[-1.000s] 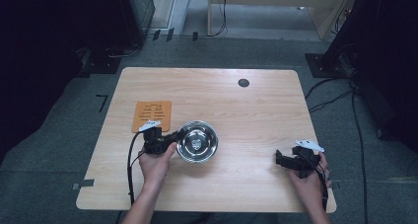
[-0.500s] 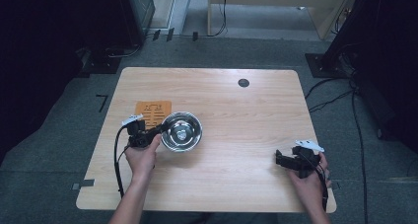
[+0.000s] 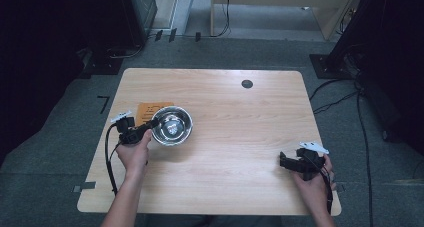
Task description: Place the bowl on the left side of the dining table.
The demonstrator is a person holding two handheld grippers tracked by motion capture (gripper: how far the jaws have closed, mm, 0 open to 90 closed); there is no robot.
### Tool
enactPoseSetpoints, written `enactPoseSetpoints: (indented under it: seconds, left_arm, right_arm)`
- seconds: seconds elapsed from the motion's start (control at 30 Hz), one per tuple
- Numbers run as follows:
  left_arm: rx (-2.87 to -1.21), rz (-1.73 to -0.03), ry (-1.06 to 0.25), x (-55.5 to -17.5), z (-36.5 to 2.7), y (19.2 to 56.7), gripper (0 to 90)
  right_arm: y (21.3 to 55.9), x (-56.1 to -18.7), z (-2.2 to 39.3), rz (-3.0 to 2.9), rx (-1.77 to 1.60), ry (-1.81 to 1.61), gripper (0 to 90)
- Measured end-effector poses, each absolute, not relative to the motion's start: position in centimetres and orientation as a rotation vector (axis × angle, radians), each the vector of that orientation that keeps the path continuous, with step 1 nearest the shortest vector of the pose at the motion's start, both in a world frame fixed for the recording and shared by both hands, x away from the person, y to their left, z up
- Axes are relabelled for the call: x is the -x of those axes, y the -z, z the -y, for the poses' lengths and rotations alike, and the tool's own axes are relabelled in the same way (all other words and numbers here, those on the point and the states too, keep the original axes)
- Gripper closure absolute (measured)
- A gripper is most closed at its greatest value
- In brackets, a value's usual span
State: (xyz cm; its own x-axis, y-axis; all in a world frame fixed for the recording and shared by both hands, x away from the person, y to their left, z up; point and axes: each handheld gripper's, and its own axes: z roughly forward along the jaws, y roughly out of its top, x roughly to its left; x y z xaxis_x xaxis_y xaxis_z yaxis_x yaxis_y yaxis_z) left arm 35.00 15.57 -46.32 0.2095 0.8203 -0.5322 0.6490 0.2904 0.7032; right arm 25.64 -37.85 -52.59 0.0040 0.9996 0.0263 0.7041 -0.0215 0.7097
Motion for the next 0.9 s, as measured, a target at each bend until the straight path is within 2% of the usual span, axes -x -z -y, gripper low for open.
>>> enactPoseSetpoints:
  seconds: [0.7,0.9]
  left_arm:
    - [-1.232,-1.658,-0.27,-37.1,-19.7,47.3,84.7]
    - [-1.22,-1.68,-0.328,-37.8,-20.0,47.1,84.7]
  right_arm:
    - [52.6,-25.6,37.9,-1.751,-1.776,-0.758,0.0]
    - [52.6,-25.6,37.9,-1.752,-1.776,-0.759,0.0]
